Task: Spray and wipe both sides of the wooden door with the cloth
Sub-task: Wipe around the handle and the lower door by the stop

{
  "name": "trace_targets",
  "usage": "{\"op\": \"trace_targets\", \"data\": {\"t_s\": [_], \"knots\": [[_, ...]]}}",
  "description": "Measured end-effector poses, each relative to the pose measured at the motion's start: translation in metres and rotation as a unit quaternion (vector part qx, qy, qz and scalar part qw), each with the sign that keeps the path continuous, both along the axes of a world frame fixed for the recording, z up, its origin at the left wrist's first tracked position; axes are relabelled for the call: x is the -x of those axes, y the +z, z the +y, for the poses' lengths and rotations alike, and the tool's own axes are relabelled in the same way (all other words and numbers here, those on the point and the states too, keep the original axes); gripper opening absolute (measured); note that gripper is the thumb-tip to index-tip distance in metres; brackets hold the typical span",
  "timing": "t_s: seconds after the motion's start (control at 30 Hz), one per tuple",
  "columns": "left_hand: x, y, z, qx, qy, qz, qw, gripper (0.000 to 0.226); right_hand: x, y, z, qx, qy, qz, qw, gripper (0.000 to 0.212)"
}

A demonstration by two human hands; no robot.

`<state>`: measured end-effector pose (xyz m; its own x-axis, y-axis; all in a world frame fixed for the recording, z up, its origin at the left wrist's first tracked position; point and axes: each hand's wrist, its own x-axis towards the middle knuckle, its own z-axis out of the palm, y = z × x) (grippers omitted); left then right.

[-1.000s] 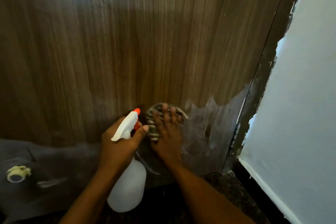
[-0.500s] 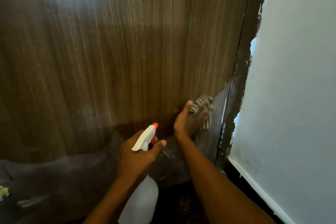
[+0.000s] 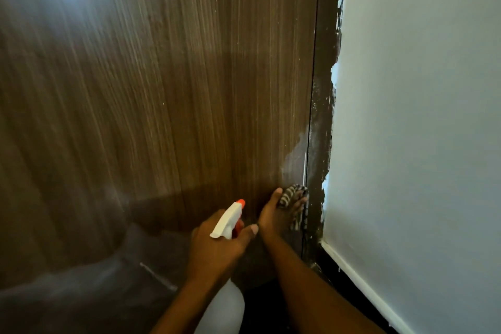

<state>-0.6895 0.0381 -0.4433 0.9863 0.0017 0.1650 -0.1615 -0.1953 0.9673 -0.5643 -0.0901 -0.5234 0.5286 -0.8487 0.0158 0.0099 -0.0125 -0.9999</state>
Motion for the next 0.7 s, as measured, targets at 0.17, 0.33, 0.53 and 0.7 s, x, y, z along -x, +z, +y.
{"op": "trace_targets", "data": {"t_s": [0.17, 0.33, 0.53, 0.7], "knots": [[-0.005, -0.003, -0.012, 0.004, 0.039, -0.038, 0.998, 0.059, -0.006, 0.083, -0.005, 0.166, 0.007, -0.068, 0.984, 0.072], [-0.007, 0.006, -0.024, 0.040, 0.020, -0.058, 0.997, 0.075, -0.014, 0.055, -0.013, 0.258, -0.020, -0.092, 0.961, 0.071], [0.000, 0.007, -0.034, 0.020, 0.021, -0.124, 0.992, 0.064, -0.010, 0.010, -0.003, 0.072, -0.012, 0.001, 0.997, 0.075], [0.001, -0.002, -0.017, -0.001, -0.006, -0.067, 0.998, 0.051, -0.018, 0.111, -0.039, 0.131, -0.012, -0.090, 0.987, 0.075]]}}
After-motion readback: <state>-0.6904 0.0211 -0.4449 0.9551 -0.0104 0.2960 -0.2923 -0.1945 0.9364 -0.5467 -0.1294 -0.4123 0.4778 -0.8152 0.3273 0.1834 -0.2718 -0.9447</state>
